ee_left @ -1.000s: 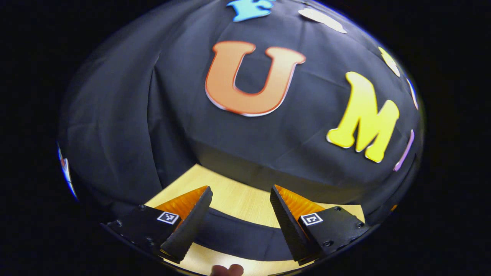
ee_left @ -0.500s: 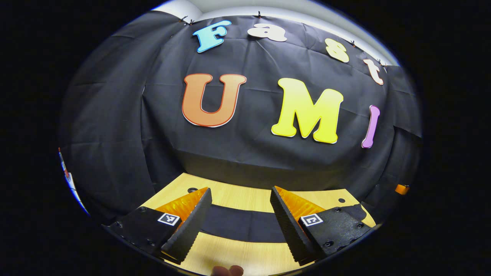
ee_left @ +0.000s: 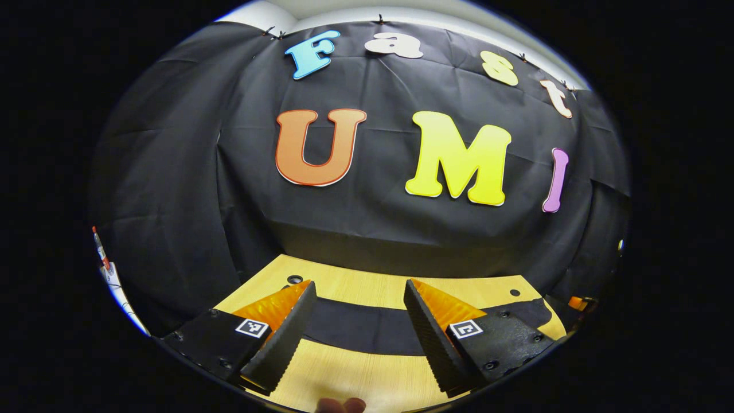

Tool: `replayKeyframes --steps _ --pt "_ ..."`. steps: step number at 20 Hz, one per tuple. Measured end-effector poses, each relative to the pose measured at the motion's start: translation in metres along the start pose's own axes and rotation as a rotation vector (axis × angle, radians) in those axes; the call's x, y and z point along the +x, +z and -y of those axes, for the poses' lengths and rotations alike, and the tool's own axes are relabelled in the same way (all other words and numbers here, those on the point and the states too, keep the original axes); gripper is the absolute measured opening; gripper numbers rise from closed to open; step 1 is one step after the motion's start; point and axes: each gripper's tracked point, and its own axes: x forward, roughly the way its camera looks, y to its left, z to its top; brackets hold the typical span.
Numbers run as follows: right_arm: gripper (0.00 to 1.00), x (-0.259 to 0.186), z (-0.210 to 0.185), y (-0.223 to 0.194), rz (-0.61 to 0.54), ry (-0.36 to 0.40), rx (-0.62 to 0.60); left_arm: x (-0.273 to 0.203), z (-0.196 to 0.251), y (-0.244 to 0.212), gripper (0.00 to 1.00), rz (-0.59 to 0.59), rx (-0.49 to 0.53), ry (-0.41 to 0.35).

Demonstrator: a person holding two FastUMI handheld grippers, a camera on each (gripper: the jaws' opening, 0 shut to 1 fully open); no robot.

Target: Grasp the waist and the cuffs of the jeans and fold them to make the two legs overlap; first hold the waist and fold one-third of the jeans toward the cuffs, then hold the cuffs and fold the remaining one-third in the same direction to finish folding.

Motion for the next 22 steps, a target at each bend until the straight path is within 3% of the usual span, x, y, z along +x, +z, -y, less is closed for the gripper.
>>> replayKeyframes --steps 2,3,6,7,8,9,14,17,18,19,22 --pt "0.9 0.04 0.019 -0.014 -0.032 -0.027 0.033 0.001 0.005 -0.004 0.99 -0.019 0.021 0.004" --pt "0.97 0.059 0.024 -0.018 -0.041 -0.04 0.051 0.003 0.009 -0.007 1.0 -0.036 0.035 0.005" --pt "0.9 0.099 0.034 -0.042 -0.105 -0.062 0.063 0.006 0.017 -0.012 0.99 -0.072 0.049 0.01" --pt "0.98 0.103 0.036 -0.047 -0.118 -0.07 0.067 0.007 0.02 -0.011 0.98 -0.073 0.049 0.015" --pt "0.98 0.108 0.04 -0.051 -0.126 -0.075 0.056 0.008 0.021 -0.01 0.99 -0.071 0.053 0.019" --pt "0.91 0.116 0.041 -0.056 -0.131 -0.071 0.052 0.008 0.022 -0.01 0.99 -0.071 0.056 0.023" --pt "0.9 0.125 0.04 -0.063 -0.147 -0.008 0.092 0.006 0.019 -0.018 0.98 -0.103 0.022 0.055" --pt "0.65 0.127 0.035 -0.066 -0.158 0.041 0.078 0.003 0.011 -0.024 0.99 -0.125 -0.007 0.083" --pt "0.68 0.124 0.035 -0.066 -0.171 0.04 0.072 0.002 0.009 -0.026 0.99 -0.128 -0.019 0.088" --pt "0.48 0.125 0.034 -0.066 -0.169 0.043 0.071 0.0 0.006 -0.026 0.99 -0.127 -0.028 0.095" --pt "0.33 0.122 0.031 -0.058 -0.182 0.031 0.033 -0.003 -0.003 -0.024 0.99 -0.123 -0.036 0.106"
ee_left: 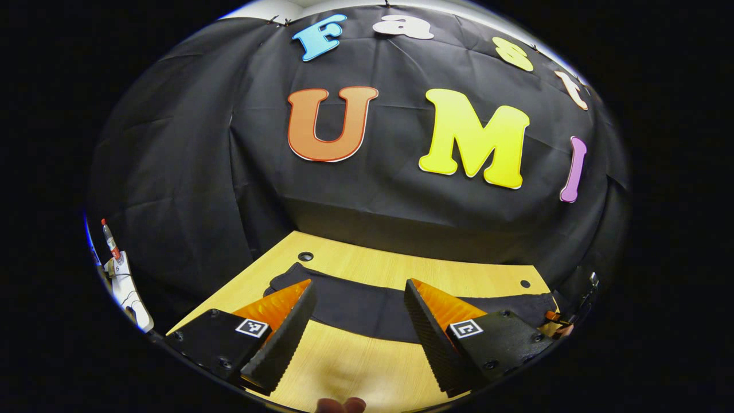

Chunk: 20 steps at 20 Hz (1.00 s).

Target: Grasp the waist and the cuffs of the jeans and fold them to make the two legs overlap; first hold the waist and fold one-third of the jeans toward the cuffs, then hold the cuffs and fold the remaining one-third in the same direction to finish folding.

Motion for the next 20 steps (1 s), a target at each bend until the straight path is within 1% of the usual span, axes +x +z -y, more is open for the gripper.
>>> replayKeyframes --steps 1,3,5,7,9,11,13,16,19,20 --pt "0.22 0.003 0.001 0.002 0.007 -0.019 -0.015 0.0 -0.003 -0.001 0.99 0.002 -0.003 0.003" --pt "0.01 -0.005 -0.002 0.006 -0.01 -0.049 -0.037 -0.003 -0.011 0.001 0.99 0.01 -0.007 0.007" --pt "0.01 -0.014 -0.007 0.015 -0.011 -0.059 -0.032 -0.005 -0.019 0.002 0.98 0.018 -0.004 0.011" --pt "0.01 -0.033 -0.017 0.029 0.012 -0.05 -0.027 -0.007 -0.031 0.005 0.98 0.034 -0.003 0.02" --pt "0.0 -0.064 -0.036 0.049 0.045 -0.03 -0.043 -0.008 -0.043 0.002 0.99 0.041 -0.019 0.027" --pt "0.01 -0.093 -0.067 0.072 0.081 -0.005 -0.053 -0.008 -0.057 0.0 0.98 0.04 -0.039 0.037" --pt "0.0 -0.117 -0.105 0.091 0.118 0.028 -0.085 -0.009 -0.07 -0.003 0.99 0.041 -0.056 0.042" --pt "0.01 -0.16 -0.181 0.111 0.167 0.094 -0.134 -0.009 -0.096 -0.01 0.99 0.042 -0.074 0.052" --pt "0.01 -0.198 -0.27 0.112 0.194 0.158 -0.147 -0.012 -0.122 -0.019 0.99 0.033 -0.099 0.059" --pt "0.05 -0.207 -0.301 0.106 0.195 0.186 -0.152 -0.012 -0.132 -0.022 0.99 0.027 -0.109 0.065"
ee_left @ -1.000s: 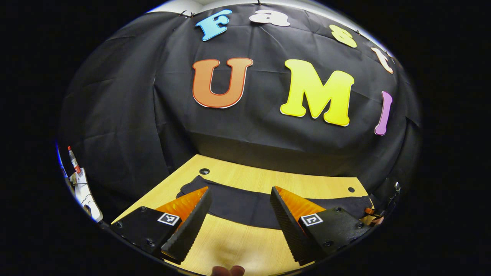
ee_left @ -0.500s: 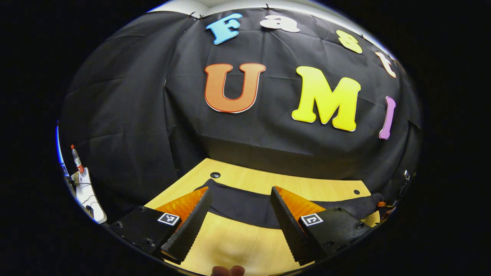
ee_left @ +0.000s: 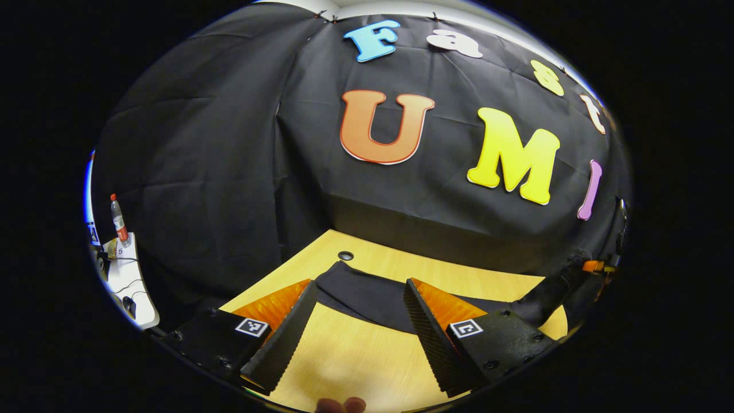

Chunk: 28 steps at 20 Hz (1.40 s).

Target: Grasp the waist and the cuffs of the jeans and fold them to make the two legs overlap; first hold the waist and fold one-third of the jeans toward the cuffs, then hold the cuffs and fold the remaining one-third in the same direction to finish folding.

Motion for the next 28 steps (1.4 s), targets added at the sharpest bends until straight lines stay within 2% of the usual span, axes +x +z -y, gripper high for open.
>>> replayKeyframes --steps 1,4,6,8,13,18,21,23,24,25,28 --pt "0.0 -0.002 -0.033 -0.005 0.0 0.026 -0.015 -0.001 -0.009 -0.001 0.99 -0.006 -0.01 0.005" --pt "0.01 0.014 -0.155 -0.039 -0.015 0.092 -0.091 -0.006 -0.042 -0.006 0.99 -0.021 -0.039 0.027" --pt "0.01 0.027 -0.212 -0.07 -0.038 0.126 -0.166 -0.012 -0.062 -0.01 0.99 -0.033 -0.063 0.045" --pt "0.01 0.042 -0.248 -0.117 -0.088 0.156 -0.235 -0.018 -0.074 -0.01 0.99 -0.041 -0.093 0.045" --pt "0.01 0.078 -0.296 -0.239 -0.242 0.166 -0.396 -0.031 -0.104 -0.025 0.99 -0.068 -0.09 0.076" --pt "0.01 0.11 -0.313 -0.308 -0.343 0.135 -0.538 -0.034 -0.128 -0.036 0.99 -0.102 -0.123 0.102" --pt "0.09 0.108 -0.328 -0.317 -0.344 0.178 -0.553 -0.03 -0.133 -0.042 0.99 -0.123 -0.146 0.113" --pt "0.31 0.101 -0.335 -0.317 -0.361 0.211 -0.531 -0.026 -0.133 -0.046 0.99 -0.136 -0.156 0.105" --pt "0.31 0.097 -0.336 -0.313 -0.37 0.221 -0.508 -0.023 -0.132 -0.046 0.99 -0.139 -0.157 0.102" --pt "0.36 0.09 -0.341 -0.307 -0.371 0.245 -0.468 -0.019 -0.13 -0.046 0.99 -0.141 -0.155 0.097" --pt "0.8 0.065 -0.339 -0.282 -0.362 0.274 -0.393 -0.004 -0.12 -0.045 0.99 -0.145 -0.164 0.066"
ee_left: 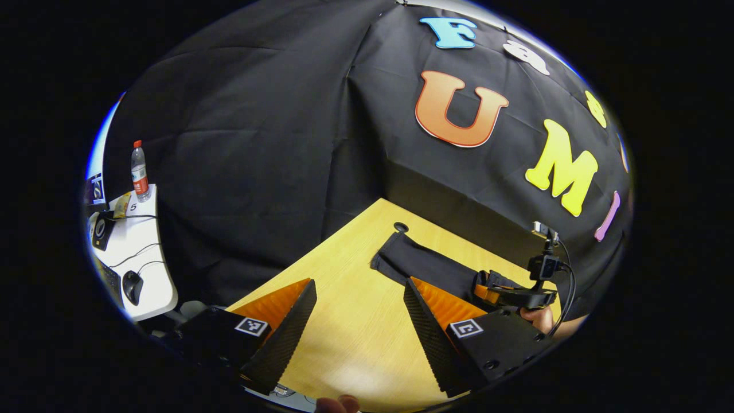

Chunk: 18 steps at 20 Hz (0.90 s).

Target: Grasp the waist and the cuffs of the jeans and fold them to make the two legs overlap; first hold the waist and fold one-third of the jeans toward the cuffs, then hold the cuffs and fold the remaining one-third in the same direction to finish folding.

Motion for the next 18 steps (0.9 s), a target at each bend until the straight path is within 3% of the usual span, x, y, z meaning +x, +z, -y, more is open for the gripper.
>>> replayKeyframes --steps 3,6,7,9,13,15,16,18 --pt "0.98 -0.046 0.01 0.018 0.042 0.031 0.039 0.021 0.009 -0.003 0.99 -0.024 -0.041 -0.04" --pt "0.98 -0.097 0.028 0.027 0.059 0.042 0.078 0.048 0.021 -0.018 0.99 -0.087 -0.127 -0.102" --pt "0.95 -0.116 0.035 0.028 0.06 0.052 0.088 0.058 0.026 -0.023 0.99 -0.108 -0.173 -0.123" --pt "1.0 -0.155 0.06 0.033 0.077 0.049 0.088 0.079 0.035 -0.033 0.99 -0.16 -0.306 -0.171" --pt "0.95 -0.221 0.122 0.037 0.11 -0.025 0.076 0.132 0.06 -0.064 0.99 -0.293 -0.549 -0.239" --pt "0.98 -0.243 0.151 0.033 0.118 -0.078 0.107 0.158 0.067 -0.068 0.99 -0.336 -0.7 -0.255" --pt "0.95 -0.253 0.169 0.028 0.119 -0.111 0.122 0.173 0.067 -0.07 1.0 -0.343 -0.745 -0.248" --pt "0.98 -0.27 0.194 0.015 0.113 -0.162 0.158 0.194 0.065 -0.075 0.99 -0.348 -0.795 -0.232"
